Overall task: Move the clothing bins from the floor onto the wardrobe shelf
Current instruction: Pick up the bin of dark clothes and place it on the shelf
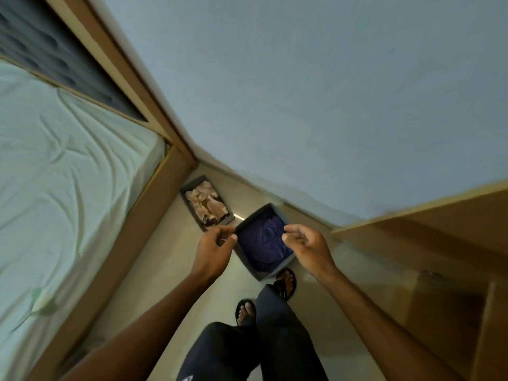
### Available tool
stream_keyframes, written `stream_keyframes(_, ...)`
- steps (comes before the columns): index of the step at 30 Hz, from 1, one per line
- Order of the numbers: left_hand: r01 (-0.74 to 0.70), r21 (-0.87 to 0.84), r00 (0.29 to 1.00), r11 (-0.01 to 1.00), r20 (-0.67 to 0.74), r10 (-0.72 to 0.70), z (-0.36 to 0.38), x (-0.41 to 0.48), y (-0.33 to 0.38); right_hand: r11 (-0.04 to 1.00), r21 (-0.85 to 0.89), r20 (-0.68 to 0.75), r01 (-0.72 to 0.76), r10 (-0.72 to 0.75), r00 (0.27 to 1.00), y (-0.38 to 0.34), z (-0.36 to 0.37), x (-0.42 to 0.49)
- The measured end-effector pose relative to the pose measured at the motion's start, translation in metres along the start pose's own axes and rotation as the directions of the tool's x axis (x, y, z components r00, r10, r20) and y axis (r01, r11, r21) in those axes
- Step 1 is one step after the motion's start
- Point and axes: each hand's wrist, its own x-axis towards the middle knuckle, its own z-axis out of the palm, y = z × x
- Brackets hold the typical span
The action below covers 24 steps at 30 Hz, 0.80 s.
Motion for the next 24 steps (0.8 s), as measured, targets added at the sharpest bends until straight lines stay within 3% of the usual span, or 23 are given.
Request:
stream_keyframes(7, 0.089, 0.237, 0.986, 0.967, 0.116, -0.119, 0.058, 0.121, -0.1, 0.98, -0.004, 0.018, -0.198, 0.198, 0.98, 0.135, 0.062, 0.108)
stream_keyframes(12, 0.048, 0.45, 0.96, 0.892, 0.227, -0.166, 0.106, 0.217, -0.205, 0.939, -0.011, -0.076, -0.345, 0.343, 0.936, 0.264, 0.112, 0.159)
stream_keyframes(17, -0.184, 0.708, 0.911, 0.682, 0.384, -0.152, 0.143, 0.298, -0.308, 0.883, -0.096, -0.258, -0.459, 0.423, 0.868, 0.377, 0.146, 0.196)
stream_keyframes(21, -0.391, 0.821, 0.875, 0.416, 0.472, -0.11, 0.167, 0.355, -0.346, 0.829, -0.122, -0.318, -0.545, 0.488, 0.813, 0.436, 0.17, 0.218)
stream_keyframes(24, -0.385, 0.826, 0.861, 0.411, 0.482, -0.163, 0.19, 0.384, -0.356, 0.819, -0.022, -0.309, -0.574, 0.54, 0.783, 0.46, 0.188, 0.231)
